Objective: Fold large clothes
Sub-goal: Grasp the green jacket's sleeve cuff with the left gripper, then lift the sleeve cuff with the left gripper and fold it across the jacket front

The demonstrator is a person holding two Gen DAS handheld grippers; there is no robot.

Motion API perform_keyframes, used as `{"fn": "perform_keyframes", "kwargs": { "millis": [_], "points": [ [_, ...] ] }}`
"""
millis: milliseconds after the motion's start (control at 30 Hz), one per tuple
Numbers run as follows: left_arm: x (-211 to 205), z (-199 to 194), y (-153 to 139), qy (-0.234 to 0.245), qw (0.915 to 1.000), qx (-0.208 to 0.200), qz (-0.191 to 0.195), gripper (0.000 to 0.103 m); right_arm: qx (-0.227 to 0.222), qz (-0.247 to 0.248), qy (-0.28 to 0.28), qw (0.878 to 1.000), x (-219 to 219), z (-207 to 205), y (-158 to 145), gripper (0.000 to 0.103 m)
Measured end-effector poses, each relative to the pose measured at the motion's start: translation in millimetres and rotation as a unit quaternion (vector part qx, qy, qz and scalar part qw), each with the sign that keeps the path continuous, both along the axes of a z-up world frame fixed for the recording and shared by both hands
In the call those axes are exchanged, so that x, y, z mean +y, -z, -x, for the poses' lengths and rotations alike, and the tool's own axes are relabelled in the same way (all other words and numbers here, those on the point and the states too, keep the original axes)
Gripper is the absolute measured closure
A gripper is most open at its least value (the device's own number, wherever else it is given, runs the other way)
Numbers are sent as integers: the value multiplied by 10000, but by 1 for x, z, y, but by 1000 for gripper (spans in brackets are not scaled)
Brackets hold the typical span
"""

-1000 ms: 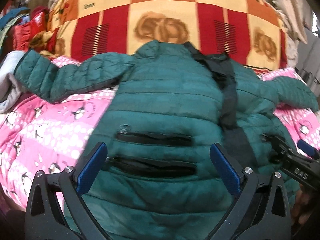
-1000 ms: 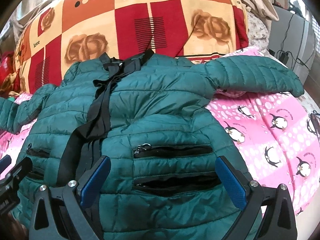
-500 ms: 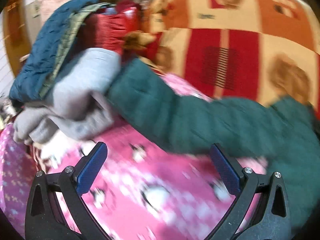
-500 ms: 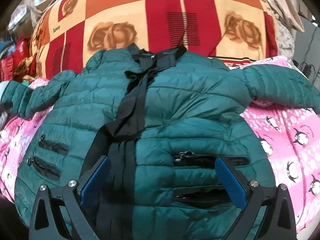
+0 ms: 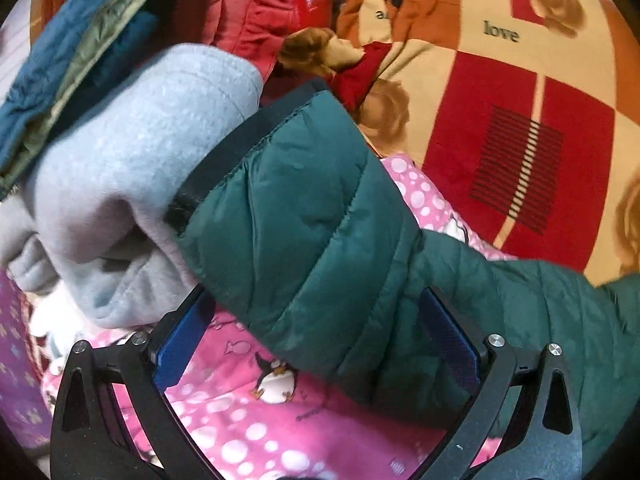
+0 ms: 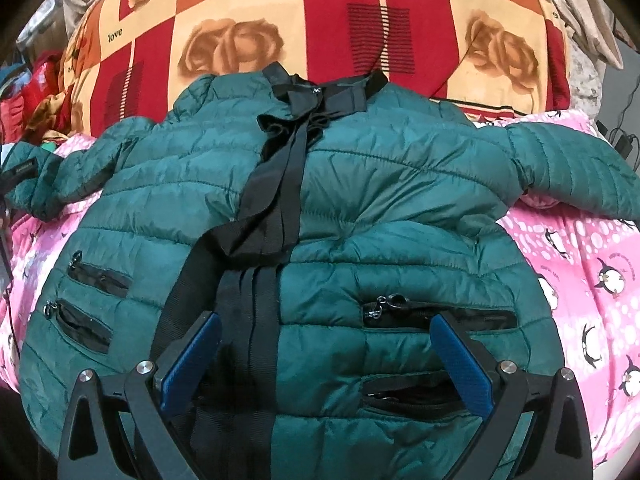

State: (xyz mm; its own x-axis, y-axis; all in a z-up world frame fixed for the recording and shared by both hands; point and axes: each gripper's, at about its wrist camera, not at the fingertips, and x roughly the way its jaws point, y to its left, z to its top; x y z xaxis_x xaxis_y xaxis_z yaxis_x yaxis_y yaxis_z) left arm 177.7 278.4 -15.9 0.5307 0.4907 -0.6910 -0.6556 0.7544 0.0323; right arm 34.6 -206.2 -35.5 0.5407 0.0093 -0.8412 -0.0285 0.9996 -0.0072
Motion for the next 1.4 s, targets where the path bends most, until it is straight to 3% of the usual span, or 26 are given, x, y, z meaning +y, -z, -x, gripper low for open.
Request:
{"fn": "perform_keyframes", "kwargs": {
  "millis": [100,167,200,267,300,400,467,633,833,1033,1400],
  "points": [
    [5,-6,-3,-68,9999,45,-61,22,44,-17,27,10000,-1,-1,2,0],
    [6,-10,-4,-78,9998,110,-113,48,64,-23,34,10000,-1,-3,4,0],
    [7,-10,-5,-99,9998,122,-91,54,82,-28,35,10000,-1,-3,5,0],
    [11,-7,-7,-130,9999,64,-20,84,100,-37,25,9999,1,-4,7,0],
    [13,-4,-9,-162,9999,9,45,89,108,-45,7,9999,2,-4,7,0],
    [10,8,-16,-159,9996,-164,137,92,88,-28,-43,9999,3,-2,7,0],
    [-3,15,-24,-50,9998,-217,-11,94,74,-46,-34,10000,2,-2,7,0],
    [-47,29,-44,492,9977,-289,-378,95,18,-302,92,9995,-7,0,1,0],
    [-101,40,-62,1032,9928,-340,-497,96,-94,-306,146,9994,-14,7,-8,0],
    [-159,47,-76,1656,9842,-334,-534,96,-160,-417,299,9986,-28,11,-14,0],
    [-261,51,-90,2713,9610,-164,-513,96,-255,-490,557,9969,-54,13,-21,0]
  ]
}}
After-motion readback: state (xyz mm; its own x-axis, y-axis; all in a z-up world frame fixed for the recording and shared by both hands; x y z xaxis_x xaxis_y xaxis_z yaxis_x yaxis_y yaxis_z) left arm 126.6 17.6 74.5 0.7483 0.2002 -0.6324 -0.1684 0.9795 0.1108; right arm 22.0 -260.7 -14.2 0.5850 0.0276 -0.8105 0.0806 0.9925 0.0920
